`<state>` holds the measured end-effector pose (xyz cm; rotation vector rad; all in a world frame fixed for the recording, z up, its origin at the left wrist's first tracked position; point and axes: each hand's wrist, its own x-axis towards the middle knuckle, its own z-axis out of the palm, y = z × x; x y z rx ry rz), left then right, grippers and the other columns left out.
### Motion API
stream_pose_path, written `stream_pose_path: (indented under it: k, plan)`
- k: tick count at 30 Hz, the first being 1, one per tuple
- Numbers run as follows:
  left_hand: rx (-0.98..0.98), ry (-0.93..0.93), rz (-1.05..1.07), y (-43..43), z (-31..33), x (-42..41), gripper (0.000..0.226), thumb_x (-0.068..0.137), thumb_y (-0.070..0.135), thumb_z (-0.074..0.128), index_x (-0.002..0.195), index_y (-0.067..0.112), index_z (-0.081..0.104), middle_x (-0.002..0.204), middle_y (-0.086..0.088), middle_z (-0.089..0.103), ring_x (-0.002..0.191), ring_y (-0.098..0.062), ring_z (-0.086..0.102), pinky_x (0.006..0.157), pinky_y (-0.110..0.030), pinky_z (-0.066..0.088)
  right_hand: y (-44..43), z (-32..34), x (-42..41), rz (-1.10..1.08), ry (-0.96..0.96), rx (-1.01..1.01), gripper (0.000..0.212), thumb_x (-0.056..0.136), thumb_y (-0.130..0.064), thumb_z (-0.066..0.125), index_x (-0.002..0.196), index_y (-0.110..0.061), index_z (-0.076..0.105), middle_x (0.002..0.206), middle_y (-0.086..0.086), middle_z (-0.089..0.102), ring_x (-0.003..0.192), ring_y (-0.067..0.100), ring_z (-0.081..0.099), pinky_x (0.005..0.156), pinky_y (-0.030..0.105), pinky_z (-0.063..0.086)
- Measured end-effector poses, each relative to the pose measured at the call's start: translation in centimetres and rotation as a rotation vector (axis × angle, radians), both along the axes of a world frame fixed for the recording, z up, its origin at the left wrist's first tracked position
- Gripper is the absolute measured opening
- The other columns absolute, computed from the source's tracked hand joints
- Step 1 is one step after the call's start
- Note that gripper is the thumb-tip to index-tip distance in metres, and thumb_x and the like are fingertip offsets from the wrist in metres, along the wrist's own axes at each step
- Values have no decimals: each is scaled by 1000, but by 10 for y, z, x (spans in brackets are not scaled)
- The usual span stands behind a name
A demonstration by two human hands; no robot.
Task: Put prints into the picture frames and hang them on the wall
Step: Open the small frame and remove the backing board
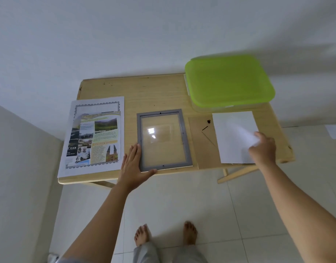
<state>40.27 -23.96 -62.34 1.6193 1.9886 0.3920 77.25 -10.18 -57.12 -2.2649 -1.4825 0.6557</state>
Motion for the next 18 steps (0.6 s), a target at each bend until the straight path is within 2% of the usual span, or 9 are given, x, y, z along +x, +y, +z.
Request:
stream_pose_path:
  k: [4, 8, 11, 14, 18]
  plan:
    - [8, -3, 29, 2, 1, 4, 118, 58, 83, 40, 147, 22, -8, 155, 10, -11, 138, -3, -18, 115, -35, -7, 9, -10, 7, 31, -92, 18, 34, 75, 9, 46, 108, 3, 55, 127, 24, 39, 122, 37, 32, 90, 37, 40]
    - [22, -1, 57, 3, 1, 8, 118, 58, 82, 41, 148, 23, -8, 155, 10, -10, 138, -2, -20, 114, -34, -12, 1, -24, -23, 251, -70, 151, 42, 82, 0, 49, 124, -2, 52, 135, 19, 39, 128, 34, 31, 95, 41, 39]
    - [18, -5, 74, 4, 1, 9, 118, 57, 81, 41, 147, 23, -7, 155, 9, -9, 137, -2, -19, 114, -34, -11, -5, -33, -41, 362, -100, 181, 37, 87, -11, 52, 124, -8, 53, 134, 15, 43, 126, 32, 35, 92, 44, 43]
    - [20, -28, 97, 2, 1, 11, 116, 59, 78, 46, 148, 23, -5, 155, 11, -9, 137, -2, -19, 114, -34, -11, -5, -38, -33, 352, -125, 142, 34, 90, -10, 46, 123, -8, 53, 134, 15, 45, 128, 32, 34, 93, 44, 41]
    - [37, -55, 128, -2, -1, 15, 109, 65, 70, 52, 148, 24, -2, 156, 9, -8, 139, -3, -18, 115, -35, -10, 1, -38, -9, 286, -163, 167, 37, 87, 3, 40, 121, -3, 53, 135, 18, 46, 130, 34, 33, 95, 46, 39]
